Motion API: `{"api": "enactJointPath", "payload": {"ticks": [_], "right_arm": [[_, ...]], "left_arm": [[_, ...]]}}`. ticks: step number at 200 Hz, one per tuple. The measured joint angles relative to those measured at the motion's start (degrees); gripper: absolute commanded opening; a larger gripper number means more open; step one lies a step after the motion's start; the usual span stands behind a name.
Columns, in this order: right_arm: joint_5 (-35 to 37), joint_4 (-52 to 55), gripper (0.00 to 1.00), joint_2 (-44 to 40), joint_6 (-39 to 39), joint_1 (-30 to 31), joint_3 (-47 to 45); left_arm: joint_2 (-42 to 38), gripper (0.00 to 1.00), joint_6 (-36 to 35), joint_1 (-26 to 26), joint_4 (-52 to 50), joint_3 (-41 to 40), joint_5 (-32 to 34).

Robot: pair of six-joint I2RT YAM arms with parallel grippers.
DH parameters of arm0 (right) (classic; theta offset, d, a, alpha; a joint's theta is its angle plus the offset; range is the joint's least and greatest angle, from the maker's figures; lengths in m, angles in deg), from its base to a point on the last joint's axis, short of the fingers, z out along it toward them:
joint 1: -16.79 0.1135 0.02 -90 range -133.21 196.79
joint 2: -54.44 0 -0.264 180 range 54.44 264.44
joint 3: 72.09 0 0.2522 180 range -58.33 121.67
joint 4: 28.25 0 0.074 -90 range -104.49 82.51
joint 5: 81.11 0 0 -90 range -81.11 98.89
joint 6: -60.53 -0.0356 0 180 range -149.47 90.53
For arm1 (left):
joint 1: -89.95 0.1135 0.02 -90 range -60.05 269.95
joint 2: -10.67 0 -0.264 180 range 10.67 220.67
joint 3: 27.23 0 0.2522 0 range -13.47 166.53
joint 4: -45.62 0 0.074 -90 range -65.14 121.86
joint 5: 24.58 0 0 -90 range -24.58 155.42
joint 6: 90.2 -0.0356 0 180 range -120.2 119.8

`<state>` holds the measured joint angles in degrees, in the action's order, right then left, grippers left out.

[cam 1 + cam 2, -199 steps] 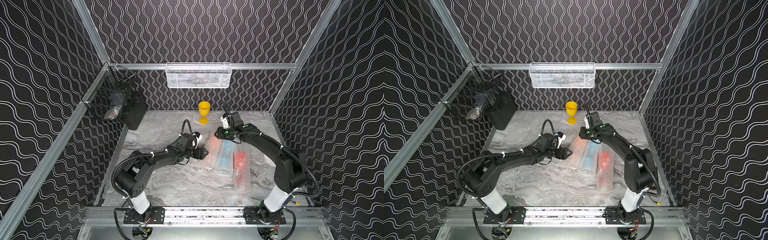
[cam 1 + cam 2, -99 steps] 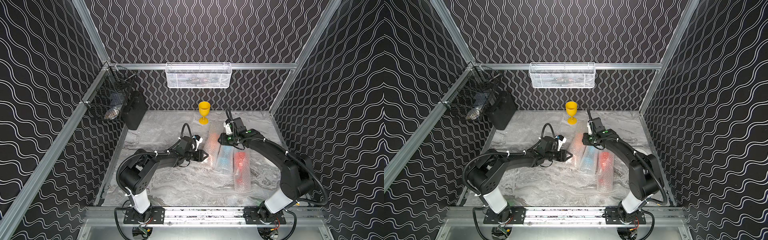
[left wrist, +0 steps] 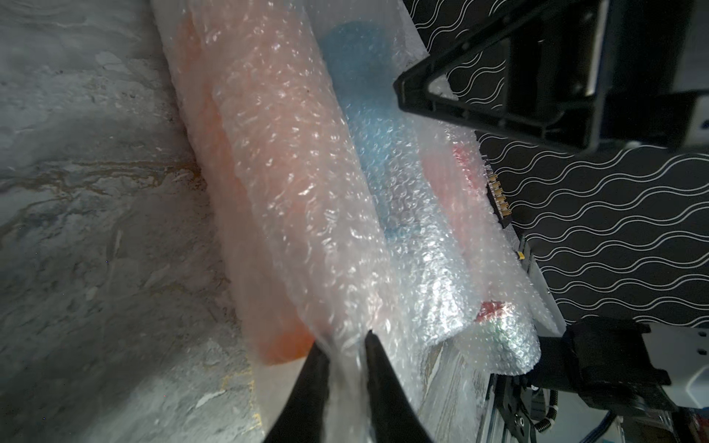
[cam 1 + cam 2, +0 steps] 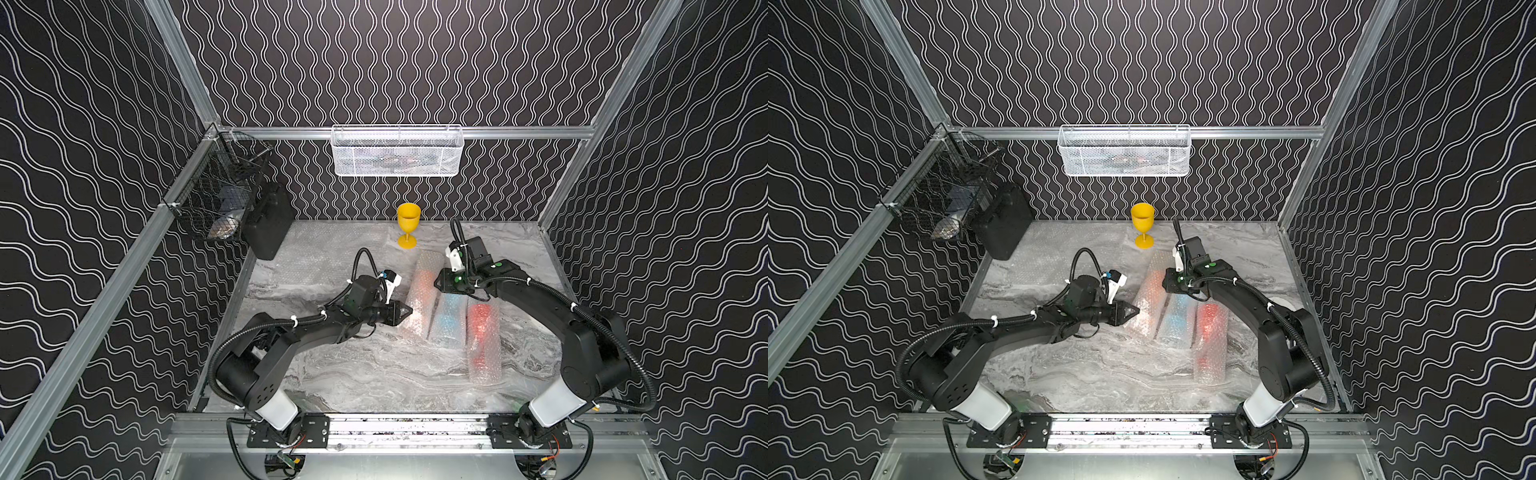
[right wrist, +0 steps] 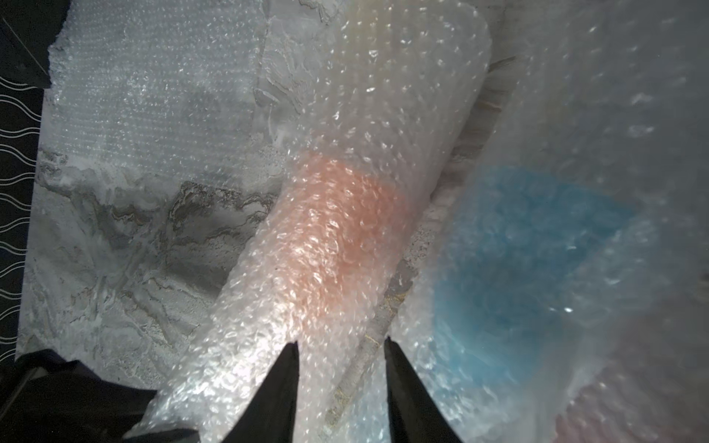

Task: Unpack wine glasses from bubble wrap
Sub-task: Unwrap the bubble wrap at the center of the board.

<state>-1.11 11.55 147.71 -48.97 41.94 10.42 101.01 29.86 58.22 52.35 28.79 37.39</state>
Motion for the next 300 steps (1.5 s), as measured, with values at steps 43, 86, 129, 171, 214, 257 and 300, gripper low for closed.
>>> {"api": "enactJointPath", "payload": {"ticks": [43,86,129,171,214,257,300], "right_arm": [[-3.2,0.0,0.39,0.3,-1.0,0.7,-1.8],[-5.5,-1.7,0.39,2.2,-2.2,3.7,-4.4],[-7.6,-5.8,0.39,5.1,-3.5,6.1,-4.7],[-11.8,-8.8,0.39,7.1,-3.8,6.7,-4.4],[-9.7,-5.2,0.43,5.4,-2.1,6.7,-2.7],[-7.8,-2.4,0.43,2.4,-0.8,5.1,-2.0],[-8.5,-1.3,0.45,2.4,-0.2,5.0,-0.7]], "left_arm": [[-3.3,0.19,0.3,-2.8,-0.5,-4.1,0.9],[-8.3,0.19,1.7,-7.6,-1.4,-7.9,3.4],[-12.3,0.17,1.7,-11.8,-4.4,-7.7,7.4],[-12.3,0.17,1.9,-14.3,-5.3,-7.2,9.5],[-10.1,0.29,1.9,-15.1,-5.0,-5.0,10.0],[-8.8,0.56,1.9,-15.2,-5.1,-3.7,11.5],[-13.8,0.67,1.4,-15.2,-9.5,-3.2,16.0]]}}
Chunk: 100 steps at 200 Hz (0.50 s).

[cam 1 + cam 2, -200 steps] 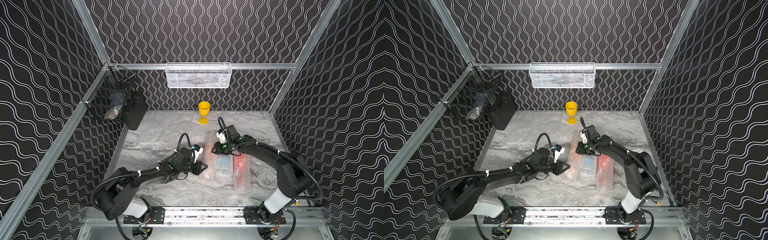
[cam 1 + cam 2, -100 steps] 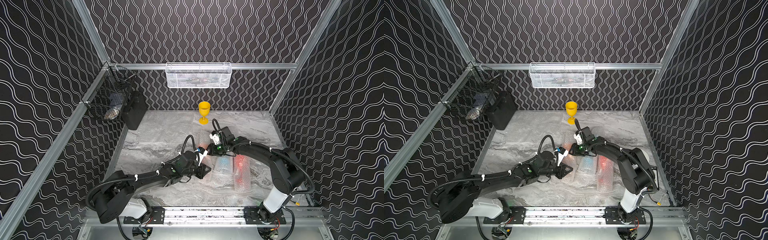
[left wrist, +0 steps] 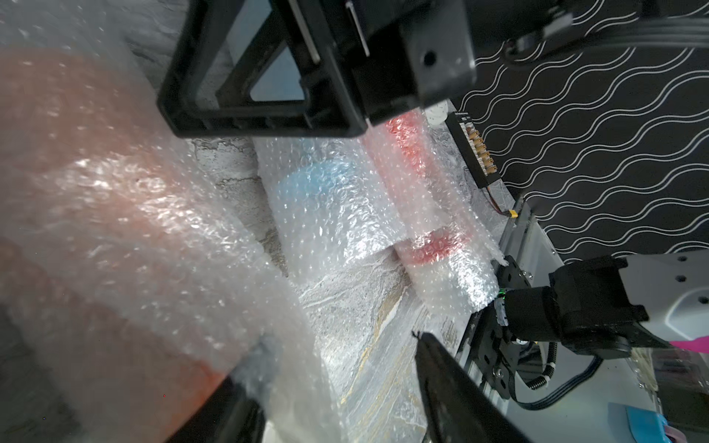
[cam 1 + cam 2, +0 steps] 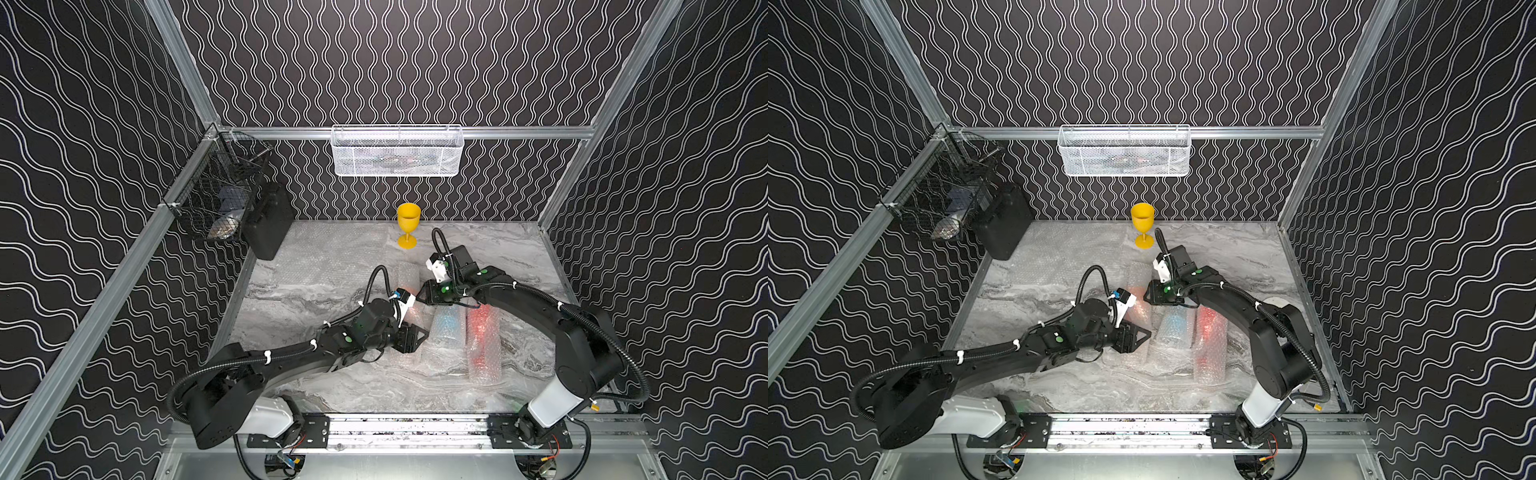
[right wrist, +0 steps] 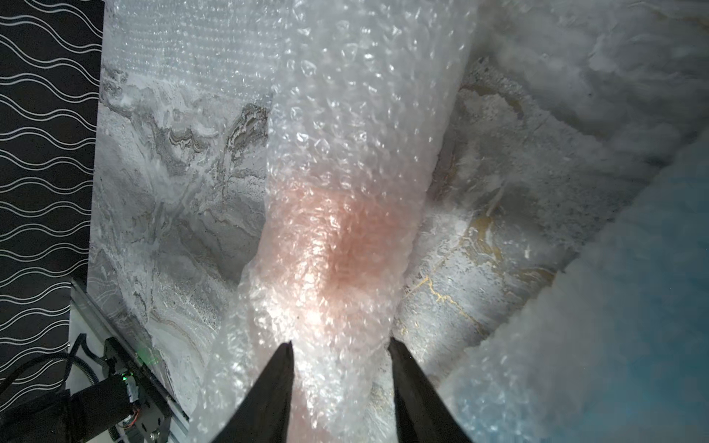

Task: Unpack wine glasses from bubble wrap
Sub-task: Unwrap the bubble wrap at the center of the board.

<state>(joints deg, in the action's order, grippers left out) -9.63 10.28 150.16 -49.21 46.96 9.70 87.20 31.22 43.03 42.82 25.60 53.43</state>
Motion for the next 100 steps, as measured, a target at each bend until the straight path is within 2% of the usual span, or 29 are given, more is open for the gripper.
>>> {"api": "enactJointPath", "payload": {"ticks": [57,100], "right_arm": [[-0.1,3.7,0.46,1.9,2.2,1.0,6.6],[1.4,7.3,0.47,4.9,3.3,3.4,10.6]], "left_arm": [[-6.3,0.71,-2.1,1.0,-7.9,0.9,6.8],[-11.1,0.72,-3.0,2.8,-12.1,0.9,9.4]]}}
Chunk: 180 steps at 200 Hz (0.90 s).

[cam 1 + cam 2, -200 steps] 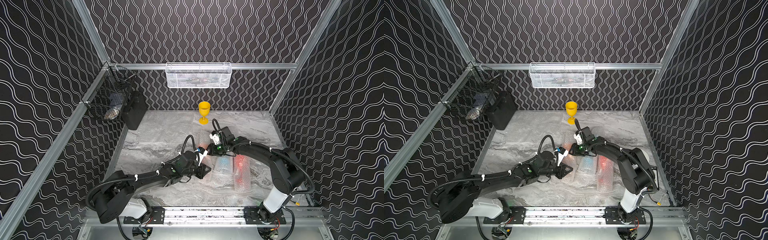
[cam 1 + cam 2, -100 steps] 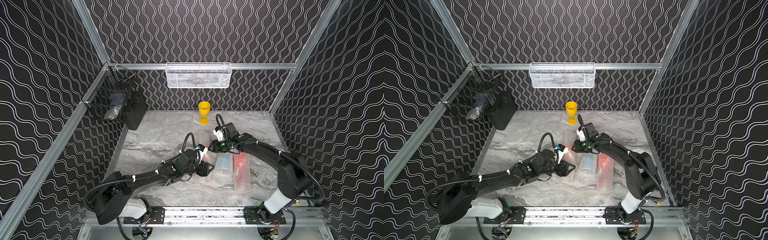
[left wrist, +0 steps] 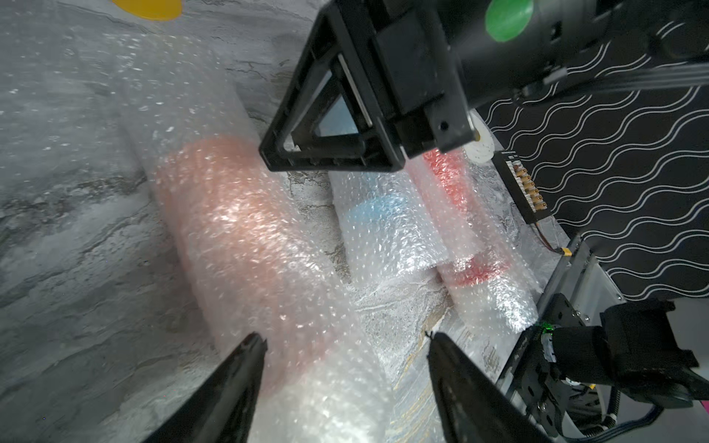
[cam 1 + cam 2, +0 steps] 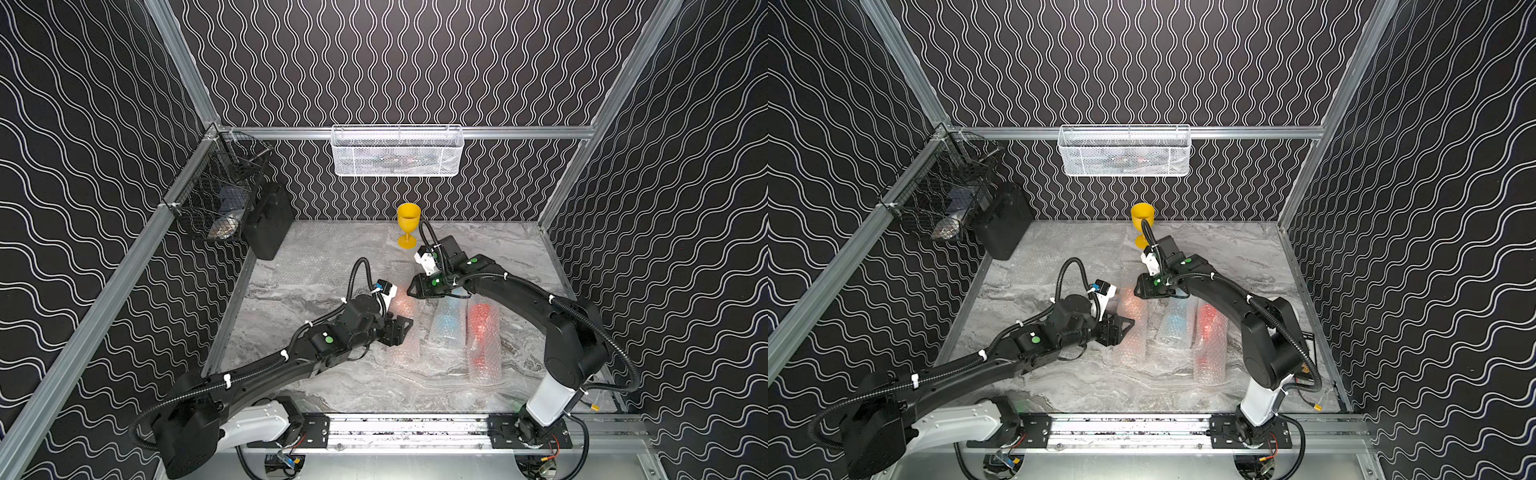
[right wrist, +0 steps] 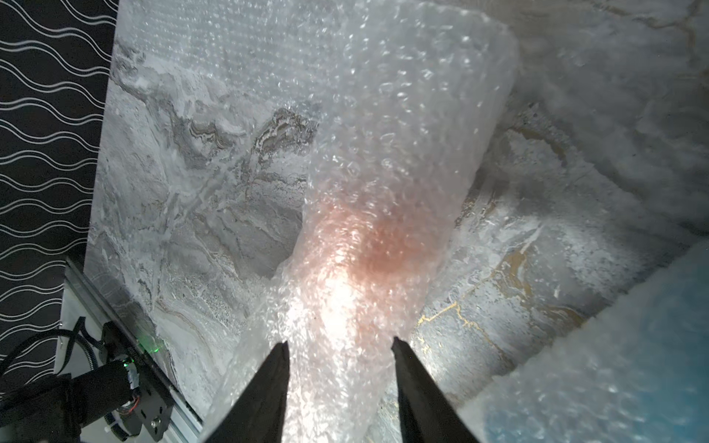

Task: Unpack wine glasses from bubble wrap
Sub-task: Unwrap the bubble wrap at the center of the board.

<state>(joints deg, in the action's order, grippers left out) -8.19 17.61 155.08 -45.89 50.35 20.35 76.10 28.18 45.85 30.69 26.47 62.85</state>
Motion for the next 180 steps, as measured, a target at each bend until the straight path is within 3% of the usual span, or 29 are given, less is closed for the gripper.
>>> {"api": "enactJointPath", "payload": {"ticks": [73,153,180], "right_arm": [[5.0,3.9,0.49,3.2,0.9,4.8,5.5],[21.3,12.3,0.54,11.4,3.8,13.9,15.2],[26.1,14.3,0.58,13.4,4.5,16.3,17.4]], "left_arm": [[-4.0,0.69,4.3,7.3,-5.2,-0.3,1.8],[2.1,0.68,9.8,22.6,0.4,-7.2,-9.7],[4.8,0.67,11.9,24.7,3.8,-8.6,-14.0]]}}
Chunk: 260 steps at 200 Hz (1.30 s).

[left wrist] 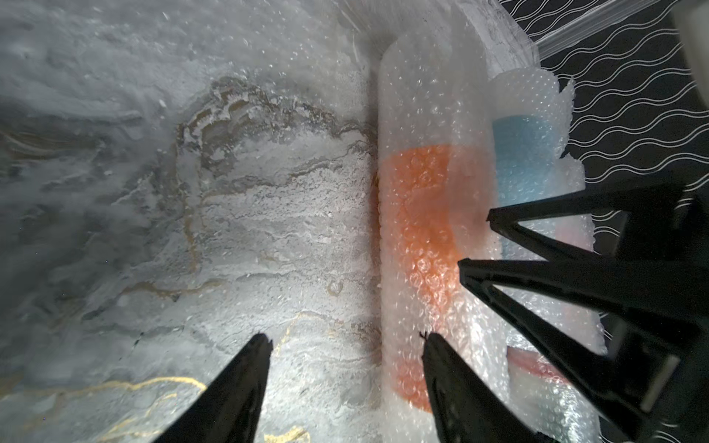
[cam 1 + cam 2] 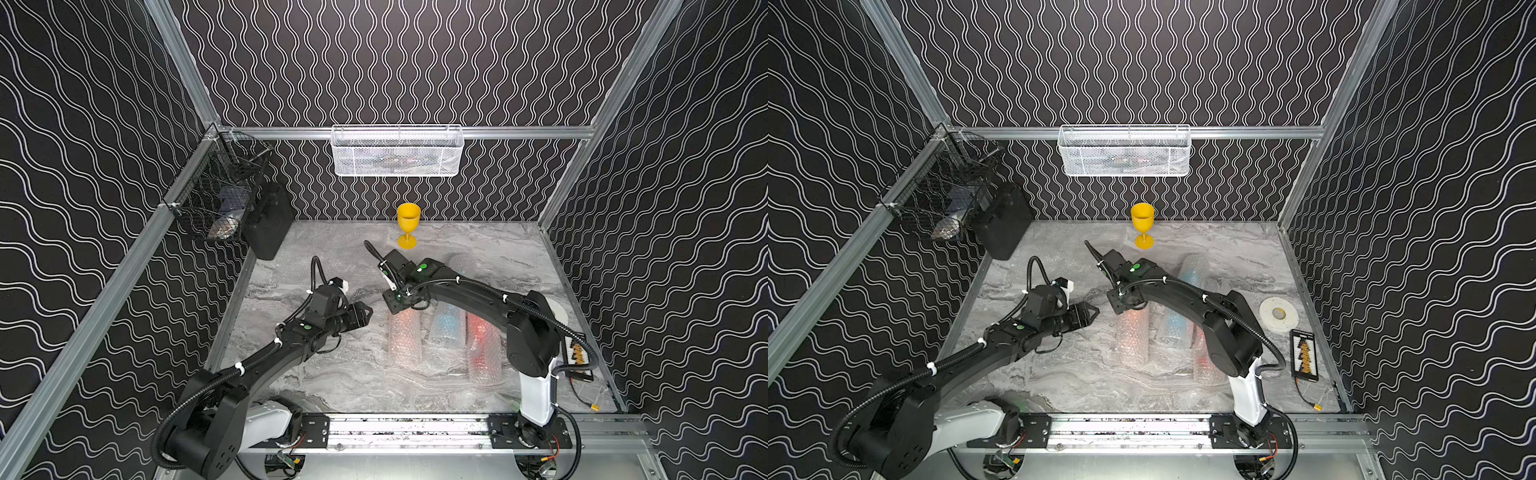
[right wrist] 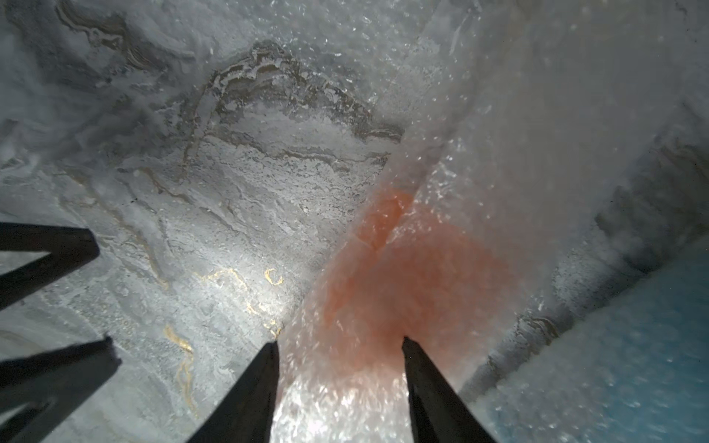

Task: Unpack wine glasses from bubble wrap
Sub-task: Unwrap the bubble wrap at the center of the board.

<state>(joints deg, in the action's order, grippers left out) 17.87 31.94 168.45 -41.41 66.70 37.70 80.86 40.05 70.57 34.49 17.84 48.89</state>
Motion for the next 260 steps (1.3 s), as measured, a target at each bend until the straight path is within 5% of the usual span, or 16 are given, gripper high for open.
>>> {"api": "enactJointPath", "payload": {"ticks": [35,79,172,260], "right_arm": [[5.7,1.8,0.55,3.5,0.6,1.5,1.9],[10.1,2.3,0.4,1.4,0.6,1.2,-1.4],[-3.3,-3.7,0.01,-8.1,-0.7,-3.9,-10.5],[-12.0,-8.6,0.0,-11.1,-2.0,-8.9,-15.8]], "left_arm": [[1.7,0.67,0.6,0.5,3.2,-0.4,-3.6],[2.0,0.67,1.0,0.6,4.9,-0.8,-5.6],[8.5,0.55,3.6,0.1,14.0,-1.0,-13.7],[15.9,0.61,4.6,-8.0,20.1,2.7,-16.0]]}}
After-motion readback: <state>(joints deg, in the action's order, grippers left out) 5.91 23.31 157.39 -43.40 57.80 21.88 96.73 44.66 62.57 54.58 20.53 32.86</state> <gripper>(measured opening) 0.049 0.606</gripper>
